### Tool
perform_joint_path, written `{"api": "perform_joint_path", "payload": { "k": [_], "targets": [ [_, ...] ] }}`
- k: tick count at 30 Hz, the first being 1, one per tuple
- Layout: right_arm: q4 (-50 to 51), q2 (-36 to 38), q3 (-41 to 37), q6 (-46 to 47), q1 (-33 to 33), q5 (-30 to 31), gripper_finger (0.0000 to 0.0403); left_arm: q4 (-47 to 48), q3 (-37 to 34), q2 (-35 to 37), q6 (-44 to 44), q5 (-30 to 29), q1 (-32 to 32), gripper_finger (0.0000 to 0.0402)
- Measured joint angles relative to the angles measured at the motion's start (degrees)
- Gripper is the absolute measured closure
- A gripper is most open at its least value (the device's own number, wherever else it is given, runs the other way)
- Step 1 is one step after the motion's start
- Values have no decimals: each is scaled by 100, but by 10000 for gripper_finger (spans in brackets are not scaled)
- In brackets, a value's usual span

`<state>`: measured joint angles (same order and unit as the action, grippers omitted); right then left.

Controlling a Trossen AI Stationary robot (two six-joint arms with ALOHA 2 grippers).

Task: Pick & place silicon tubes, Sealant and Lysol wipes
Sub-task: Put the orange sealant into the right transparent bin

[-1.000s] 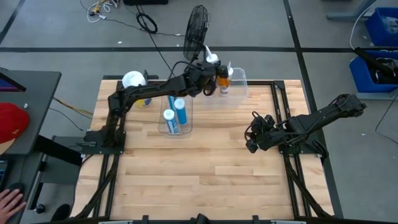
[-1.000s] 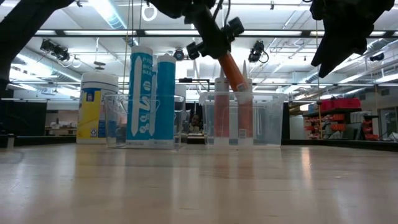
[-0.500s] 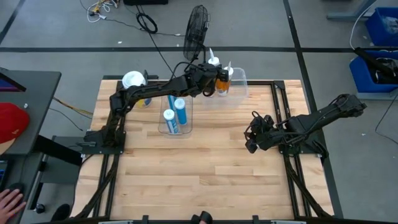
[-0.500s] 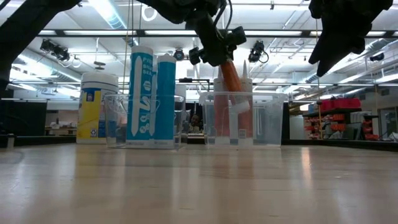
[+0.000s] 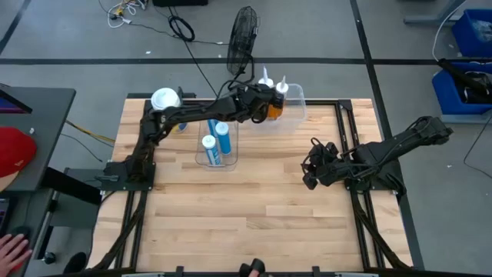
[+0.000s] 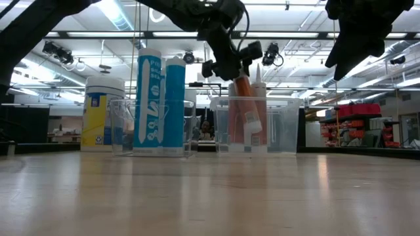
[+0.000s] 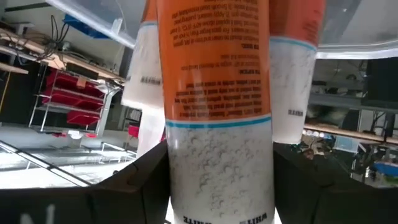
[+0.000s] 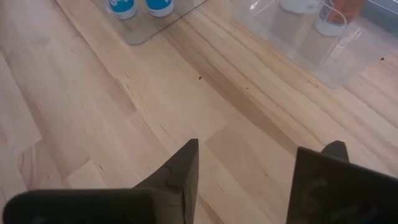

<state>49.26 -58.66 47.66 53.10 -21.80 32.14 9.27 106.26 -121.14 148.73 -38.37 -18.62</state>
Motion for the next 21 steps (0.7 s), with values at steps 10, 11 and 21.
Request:
{"api": "perform_joint_path", "payload": {
  "k": [10,11,21],
  "targets": [
    [-55,-93,-12,-67,-17,4,305,-74,2,-260,53,-216,22,181],
    [-78,-100,-36,-97,-17,2,305,7,-9,-286,55,-195,46,181],
    [-225,-102,-356,-12,-17,-25,305,56,-134,-377,28,-182,195,181]
  ]
}}
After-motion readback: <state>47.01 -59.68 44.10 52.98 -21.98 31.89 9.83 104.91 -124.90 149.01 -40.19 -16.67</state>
